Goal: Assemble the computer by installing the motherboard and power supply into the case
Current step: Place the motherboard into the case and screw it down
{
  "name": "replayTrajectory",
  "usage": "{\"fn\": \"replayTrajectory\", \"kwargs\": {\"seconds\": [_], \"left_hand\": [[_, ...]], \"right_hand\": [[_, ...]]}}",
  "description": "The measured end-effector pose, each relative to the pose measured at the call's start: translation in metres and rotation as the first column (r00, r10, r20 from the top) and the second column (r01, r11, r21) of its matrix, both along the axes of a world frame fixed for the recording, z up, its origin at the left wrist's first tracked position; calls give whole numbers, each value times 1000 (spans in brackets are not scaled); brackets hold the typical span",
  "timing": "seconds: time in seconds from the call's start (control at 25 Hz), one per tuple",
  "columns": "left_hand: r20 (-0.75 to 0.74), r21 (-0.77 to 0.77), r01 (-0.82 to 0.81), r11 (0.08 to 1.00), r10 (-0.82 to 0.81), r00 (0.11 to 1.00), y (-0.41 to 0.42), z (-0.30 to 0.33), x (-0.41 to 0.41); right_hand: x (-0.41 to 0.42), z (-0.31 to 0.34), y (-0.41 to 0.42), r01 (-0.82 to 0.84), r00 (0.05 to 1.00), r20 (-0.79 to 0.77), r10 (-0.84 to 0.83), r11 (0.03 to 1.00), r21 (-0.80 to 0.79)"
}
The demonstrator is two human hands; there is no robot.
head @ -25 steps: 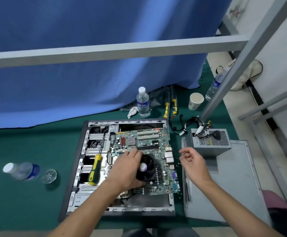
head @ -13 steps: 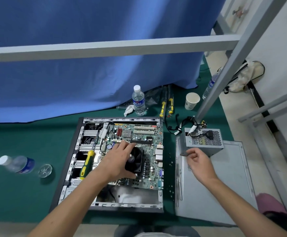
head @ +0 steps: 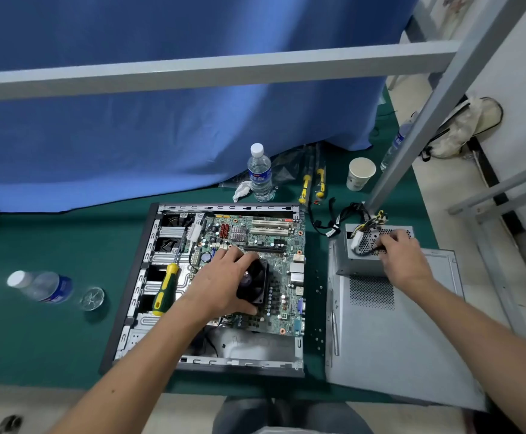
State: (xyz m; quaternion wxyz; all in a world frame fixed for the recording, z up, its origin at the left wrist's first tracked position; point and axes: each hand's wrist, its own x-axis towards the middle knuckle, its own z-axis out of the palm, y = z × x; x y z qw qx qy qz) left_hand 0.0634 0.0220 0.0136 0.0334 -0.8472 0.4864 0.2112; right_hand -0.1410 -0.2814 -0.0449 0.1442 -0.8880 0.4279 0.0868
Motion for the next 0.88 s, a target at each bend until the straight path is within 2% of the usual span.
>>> {"fn": "replayTrajectory", "kwargs": {"seconds": [0.12, 0.2, 0.28, 0.4, 0.52, 0.6, 0.64, 0.72, 0.84, 0.88], "left_hand": [[-19, -7, -23, 1000, 23, 1000, 1, -1, 2], [-36, -2, -34, 999, 34, 999, 3, -1, 1], [-55, -12, -43, 999, 42, 998, 3, -1, -1], [-64, -16, -60, 998, 59, 996, 1, 2, -3], [-20, -4, -55, 998, 55, 998, 0, 10, -14], [-43, -115, -74, 991, 69, 997, -1, 14, -33], [-112, -194, -120, 974, 100, 989, -3, 17, -44], [-344, -300, -294, 907, 185, 921, -9, 23, -61], [-573, -306, -499, 811, 261, 777, -11, 29, -72], [-657, -284, -565, 775, 272, 703, -10, 30, -73]], "right_hand": [[1, 1, 6, -52, 999, 13, 52, 999, -3], [0, 5, 20, 2, 986, 165, -16, 996, 85], [-2, 12, 42, 55, 927, 347, -140, 968, 243], [-4, 29, 76, 28, 847, 452, -280, 872, 489], [-2, 49, 108, -97, 805, 483, -344, 727, 680], [-2, 61, 126, -172, 786, 474, -396, 597, 784], [-3, 65, 133, -195, 779, 463, -422, 538, 820], [-6, 70, 142, -226, 772, 452, -446, 472, 852], [-8, 75, 148, -259, 781, 458, -423, 448, 856], [-8, 76, 150, -264, 784, 461, -415, 450, 853]]}}
